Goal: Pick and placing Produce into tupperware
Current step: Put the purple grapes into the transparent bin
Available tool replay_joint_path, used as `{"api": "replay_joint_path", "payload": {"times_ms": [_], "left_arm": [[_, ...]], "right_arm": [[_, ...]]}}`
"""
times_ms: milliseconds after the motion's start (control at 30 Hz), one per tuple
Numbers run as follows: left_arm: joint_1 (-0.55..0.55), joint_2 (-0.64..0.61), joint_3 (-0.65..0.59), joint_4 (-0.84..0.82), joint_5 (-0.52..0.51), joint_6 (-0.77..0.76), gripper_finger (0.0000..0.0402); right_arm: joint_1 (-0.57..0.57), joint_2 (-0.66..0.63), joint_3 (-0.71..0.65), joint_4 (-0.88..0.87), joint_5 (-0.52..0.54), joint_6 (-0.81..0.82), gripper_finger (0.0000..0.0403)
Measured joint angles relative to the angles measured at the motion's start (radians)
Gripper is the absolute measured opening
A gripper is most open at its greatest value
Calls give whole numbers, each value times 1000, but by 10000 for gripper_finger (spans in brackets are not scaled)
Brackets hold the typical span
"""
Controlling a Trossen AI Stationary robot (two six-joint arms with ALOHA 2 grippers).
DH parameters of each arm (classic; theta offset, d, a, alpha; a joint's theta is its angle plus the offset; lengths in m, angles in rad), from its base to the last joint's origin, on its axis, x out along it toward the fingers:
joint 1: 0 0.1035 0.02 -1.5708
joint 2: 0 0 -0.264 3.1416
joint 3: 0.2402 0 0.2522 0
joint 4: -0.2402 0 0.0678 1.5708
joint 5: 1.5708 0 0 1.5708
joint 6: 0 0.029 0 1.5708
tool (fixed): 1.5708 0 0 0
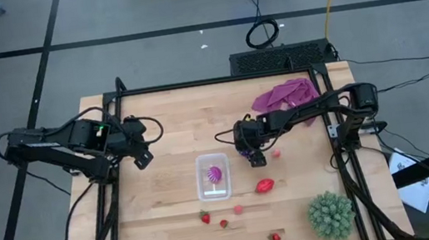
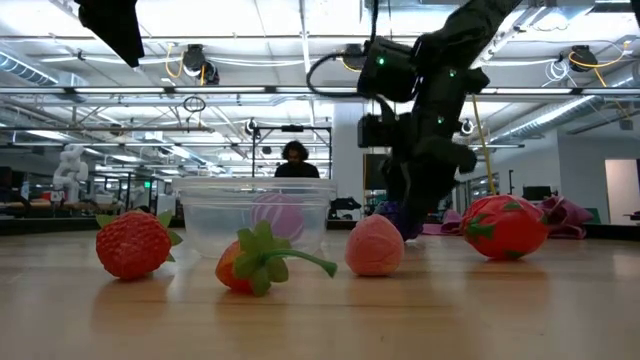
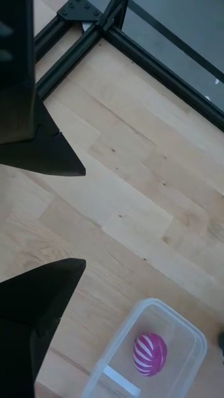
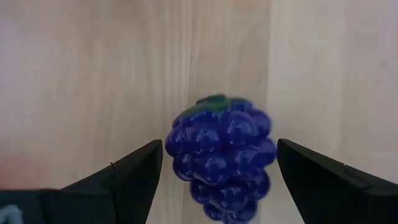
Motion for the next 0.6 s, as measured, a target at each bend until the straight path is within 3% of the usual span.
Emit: {"api": "replay_joint_path", "payload": {"times_ms": [433, 600], "left_arm": [[0, 0, 0, 0, 0, 5, 232], [0, 0, 0, 0, 0, 7, 232]], "right_arm": [[0, 18, 0, 20, 0, -26, 306], [0, 18, 0, 19, 3, -26, 287]]}}
